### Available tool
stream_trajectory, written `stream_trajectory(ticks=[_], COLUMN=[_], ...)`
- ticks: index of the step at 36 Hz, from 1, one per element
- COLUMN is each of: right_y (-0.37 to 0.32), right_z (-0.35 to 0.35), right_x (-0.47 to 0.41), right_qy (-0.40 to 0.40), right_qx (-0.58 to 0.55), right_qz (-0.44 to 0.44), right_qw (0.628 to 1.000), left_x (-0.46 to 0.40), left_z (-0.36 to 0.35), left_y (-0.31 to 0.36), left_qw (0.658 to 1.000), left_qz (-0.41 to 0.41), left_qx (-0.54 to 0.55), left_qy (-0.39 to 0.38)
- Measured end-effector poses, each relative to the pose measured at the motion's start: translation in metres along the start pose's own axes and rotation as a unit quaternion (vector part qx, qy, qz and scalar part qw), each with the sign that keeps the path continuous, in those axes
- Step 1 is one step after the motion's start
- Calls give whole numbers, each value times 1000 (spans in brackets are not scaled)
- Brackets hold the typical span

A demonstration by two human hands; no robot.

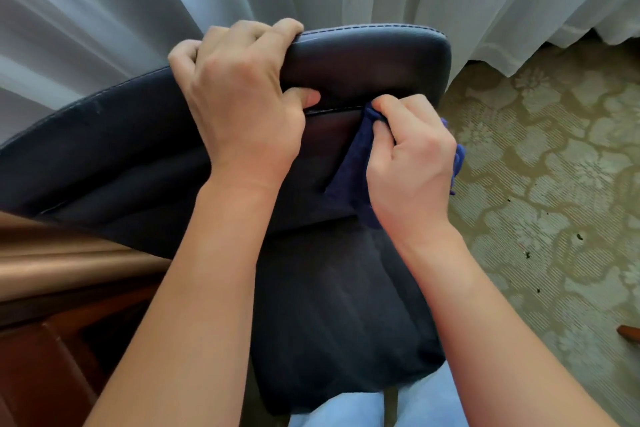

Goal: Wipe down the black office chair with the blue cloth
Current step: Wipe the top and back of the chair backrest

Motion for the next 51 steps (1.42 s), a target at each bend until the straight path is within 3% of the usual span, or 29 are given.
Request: stream_trajectory(ticks=[21,30,42,51], right_y=[-39,-9,-18,-31], right_z=[-36,18,-9,-23], right_x=[5,1,7,5], right_qy=[-101,66,-7,-21], right_qx=[-59,-85,2,-7], right_qz=[48,-13,0,6], right_qw=[992,994,1000,1000], left_x=[-7,1,5,-3], left_z=[0,15,19,17], left_y=[-4,-6,-23,-27], left_qw=[1000,999,999,998], left_qz=[-2,9,31,42], left_qx=[1,26,14,36], left_qy=[-16,-33,13,35])
Point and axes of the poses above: each hand's wrist, its own x-axis away from the middle knuckle, its own z-axis out of the back of the hand, y = z × x, the point moved 8 cm from there along -x, towards the middle knuckle, and after that the axes turned 4 degrees about y, right-handed, at the moved point
